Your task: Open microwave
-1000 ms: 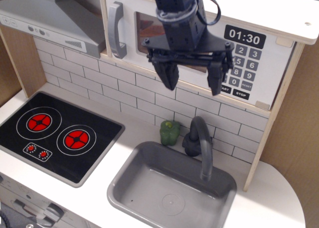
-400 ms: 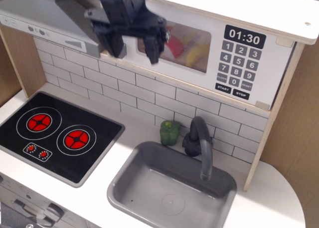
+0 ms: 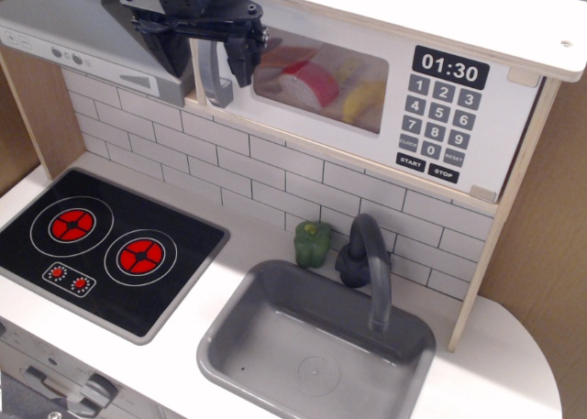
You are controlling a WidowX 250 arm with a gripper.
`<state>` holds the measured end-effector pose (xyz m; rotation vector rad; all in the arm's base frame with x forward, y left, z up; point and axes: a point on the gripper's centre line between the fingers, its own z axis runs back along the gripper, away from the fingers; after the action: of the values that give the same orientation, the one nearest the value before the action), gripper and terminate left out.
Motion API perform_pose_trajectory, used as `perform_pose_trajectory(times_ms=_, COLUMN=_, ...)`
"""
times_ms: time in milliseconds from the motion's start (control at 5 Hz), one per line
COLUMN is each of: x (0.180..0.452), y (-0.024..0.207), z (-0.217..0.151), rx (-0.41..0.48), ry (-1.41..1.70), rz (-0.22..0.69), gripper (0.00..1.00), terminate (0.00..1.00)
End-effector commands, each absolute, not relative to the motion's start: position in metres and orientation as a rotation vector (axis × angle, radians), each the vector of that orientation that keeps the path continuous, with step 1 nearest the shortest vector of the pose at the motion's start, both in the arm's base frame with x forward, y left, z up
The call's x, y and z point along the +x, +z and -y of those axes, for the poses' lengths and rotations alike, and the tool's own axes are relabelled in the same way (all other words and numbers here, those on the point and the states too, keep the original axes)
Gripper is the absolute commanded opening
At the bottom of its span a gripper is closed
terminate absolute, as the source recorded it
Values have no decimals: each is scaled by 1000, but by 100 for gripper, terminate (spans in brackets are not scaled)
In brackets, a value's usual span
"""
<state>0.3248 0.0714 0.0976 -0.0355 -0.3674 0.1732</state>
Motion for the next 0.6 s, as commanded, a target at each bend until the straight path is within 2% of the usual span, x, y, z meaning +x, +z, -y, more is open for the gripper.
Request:
perform_pose_trajectory(times_ms=0, x=345, y=106, z=-93, rx=33, ry=202, rz=442, gripper=100, terminate=0)
perform_pose_trajectory(times_ms=200, x=354, y=105, z=-96, rx=46, ry=211, rz=457, gripper=100, terminate=0)
perform_pose_trajectory(times_ms=400, x=355, y=103, z=-96, rx=41, ry=198, rz=461, gripper=0, terminate=0)
